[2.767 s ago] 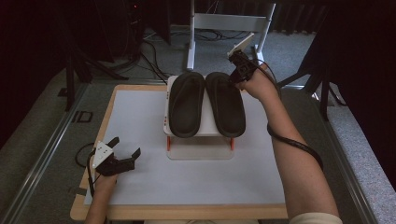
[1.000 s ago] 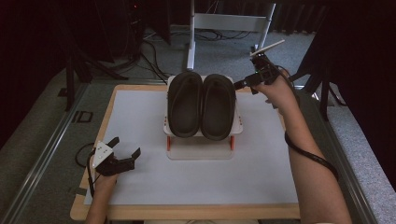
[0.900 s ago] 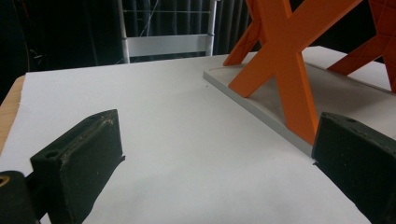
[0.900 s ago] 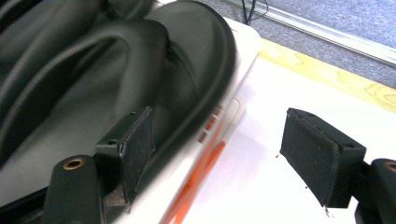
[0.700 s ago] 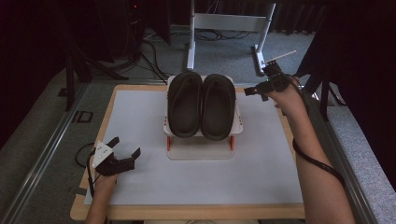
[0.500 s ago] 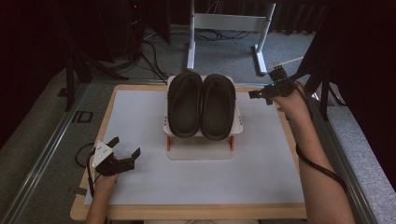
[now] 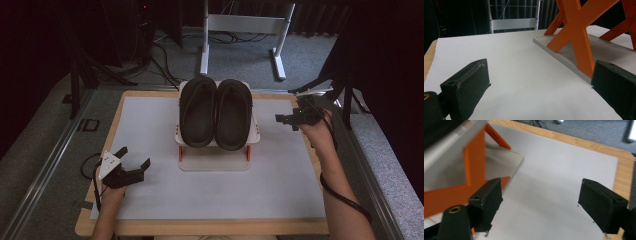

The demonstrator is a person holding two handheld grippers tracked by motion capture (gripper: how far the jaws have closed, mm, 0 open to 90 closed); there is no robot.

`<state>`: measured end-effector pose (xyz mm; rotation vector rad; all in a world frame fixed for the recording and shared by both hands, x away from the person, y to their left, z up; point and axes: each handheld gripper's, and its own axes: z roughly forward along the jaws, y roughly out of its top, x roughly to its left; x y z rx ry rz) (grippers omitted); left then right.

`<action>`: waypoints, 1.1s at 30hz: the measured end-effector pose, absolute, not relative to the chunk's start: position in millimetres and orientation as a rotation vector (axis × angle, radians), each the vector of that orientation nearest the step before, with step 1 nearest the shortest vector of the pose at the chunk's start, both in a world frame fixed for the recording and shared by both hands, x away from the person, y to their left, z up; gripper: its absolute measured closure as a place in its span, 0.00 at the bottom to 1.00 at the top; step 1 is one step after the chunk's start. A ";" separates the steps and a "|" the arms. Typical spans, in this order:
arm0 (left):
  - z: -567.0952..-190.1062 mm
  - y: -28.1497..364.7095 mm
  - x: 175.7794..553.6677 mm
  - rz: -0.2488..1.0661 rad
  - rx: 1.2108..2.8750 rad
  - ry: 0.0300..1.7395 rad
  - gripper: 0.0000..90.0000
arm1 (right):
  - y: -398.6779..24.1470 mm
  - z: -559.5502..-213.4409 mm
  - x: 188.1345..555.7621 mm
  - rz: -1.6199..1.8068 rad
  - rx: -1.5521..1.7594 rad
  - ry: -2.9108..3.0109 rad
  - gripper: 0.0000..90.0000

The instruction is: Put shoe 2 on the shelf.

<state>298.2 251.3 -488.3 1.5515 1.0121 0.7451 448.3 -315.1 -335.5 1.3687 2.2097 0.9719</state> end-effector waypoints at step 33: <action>-488.4 251.2 298.2 0.745 1.551 1.011 0.02 | -351.2 -450.7 399.8 0.896 1.474 2.023 0.13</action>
